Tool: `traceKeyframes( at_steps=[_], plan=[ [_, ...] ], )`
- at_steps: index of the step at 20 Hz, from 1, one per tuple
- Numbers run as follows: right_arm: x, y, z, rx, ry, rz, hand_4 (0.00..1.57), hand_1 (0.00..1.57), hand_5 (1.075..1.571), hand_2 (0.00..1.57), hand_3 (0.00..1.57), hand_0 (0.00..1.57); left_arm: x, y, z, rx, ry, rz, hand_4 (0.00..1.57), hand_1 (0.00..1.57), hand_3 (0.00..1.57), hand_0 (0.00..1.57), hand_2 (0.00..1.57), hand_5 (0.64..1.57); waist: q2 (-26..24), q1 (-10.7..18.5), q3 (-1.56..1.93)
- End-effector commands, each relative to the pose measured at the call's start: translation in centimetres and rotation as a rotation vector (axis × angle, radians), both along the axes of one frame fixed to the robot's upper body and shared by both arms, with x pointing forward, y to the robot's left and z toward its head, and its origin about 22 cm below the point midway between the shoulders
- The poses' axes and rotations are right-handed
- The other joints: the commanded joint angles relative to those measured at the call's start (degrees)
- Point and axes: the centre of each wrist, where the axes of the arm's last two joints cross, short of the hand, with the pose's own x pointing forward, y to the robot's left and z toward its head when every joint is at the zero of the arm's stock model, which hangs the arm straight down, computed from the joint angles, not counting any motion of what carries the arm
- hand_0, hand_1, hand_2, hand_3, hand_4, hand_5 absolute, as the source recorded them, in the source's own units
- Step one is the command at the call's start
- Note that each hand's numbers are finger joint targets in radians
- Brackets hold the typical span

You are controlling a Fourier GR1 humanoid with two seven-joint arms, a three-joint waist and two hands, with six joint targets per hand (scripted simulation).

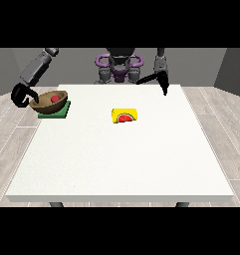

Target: Pick the cup and pour the ball into the bowl, then pick the bowl and place it on the pad

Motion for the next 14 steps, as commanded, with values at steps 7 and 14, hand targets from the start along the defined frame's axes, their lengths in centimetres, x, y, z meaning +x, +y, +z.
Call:
traceKeyframes(
  at_steps=[7,14],
  plan=[
    [-1.4,-3.0,5.4,-0.117,-0.002,-0.069,0.00,0.00,1.478,0.38,0.22,0.00,-0.6,1.4,-1.1,-0.026,-0.017,0.036,0.00,0.00,0.00,0.00,0.00,1.565,1.29,-1.13,-0.07],
    [-1.4,-3.2,6.0,-0.100,0.011,-0.054,0.00,0.00,1.504,0.26,0.21,0.00,-2.3,0.9,0.9,-0.019,0.006,0.029,0.00,0.00,0.00,0.00,0.00,1.569,-1.70,-1.94,-0.02]
  ],
)
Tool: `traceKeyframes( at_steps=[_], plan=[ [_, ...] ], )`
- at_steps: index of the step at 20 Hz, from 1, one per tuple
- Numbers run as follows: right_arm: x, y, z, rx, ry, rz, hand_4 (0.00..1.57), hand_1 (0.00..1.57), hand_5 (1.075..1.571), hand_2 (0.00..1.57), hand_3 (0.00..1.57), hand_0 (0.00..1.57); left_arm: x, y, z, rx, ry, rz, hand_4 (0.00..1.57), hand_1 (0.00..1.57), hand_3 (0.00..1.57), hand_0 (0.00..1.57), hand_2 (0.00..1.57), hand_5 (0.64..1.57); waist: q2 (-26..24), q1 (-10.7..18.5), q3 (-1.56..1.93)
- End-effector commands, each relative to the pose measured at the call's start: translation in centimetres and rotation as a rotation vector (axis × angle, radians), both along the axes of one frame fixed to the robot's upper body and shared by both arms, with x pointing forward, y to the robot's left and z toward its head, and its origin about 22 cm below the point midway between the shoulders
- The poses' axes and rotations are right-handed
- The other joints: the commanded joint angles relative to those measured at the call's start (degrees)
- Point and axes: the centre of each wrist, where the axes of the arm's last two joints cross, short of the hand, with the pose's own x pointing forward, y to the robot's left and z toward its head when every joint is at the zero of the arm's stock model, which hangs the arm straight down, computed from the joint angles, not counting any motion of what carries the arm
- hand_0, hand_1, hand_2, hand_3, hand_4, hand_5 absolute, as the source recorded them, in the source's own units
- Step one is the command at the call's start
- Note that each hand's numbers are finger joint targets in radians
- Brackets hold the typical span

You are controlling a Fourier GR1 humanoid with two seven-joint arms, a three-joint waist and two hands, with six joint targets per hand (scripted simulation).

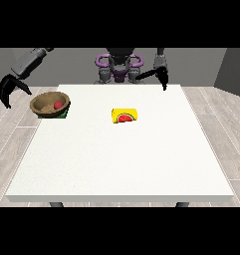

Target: Pick the cup and pour the ball into the bowl, then pick the bowl and place it on the pad

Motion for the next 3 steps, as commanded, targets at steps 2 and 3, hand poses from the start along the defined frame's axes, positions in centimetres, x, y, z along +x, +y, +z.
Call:
traceKeyframes(
  at_steps=[2,3],
  plan=[
    [-0.8,-1.7,5.4,0.028,-0.014,0.052,0.00,0.00,1.501,0.27,0.26,0.00,0.8,0.1,-2.3,-0.029,0.079,0.000,0.00,0.00,0.00,0.00,0.00,1.569,-4.16,-0.78,-0.12],
    [-0.8,-1.8,7.4,0.034,-0.003,0.075,0.00,0.00,1.503,0.19,0.29,0.00,1.3,-0.1,-3.8,-0.011,0.142,-0.022,0.00,0.00,0.00,0.00,0.00,1.569,-7.58,-0.30,-0.24]
  ],
)
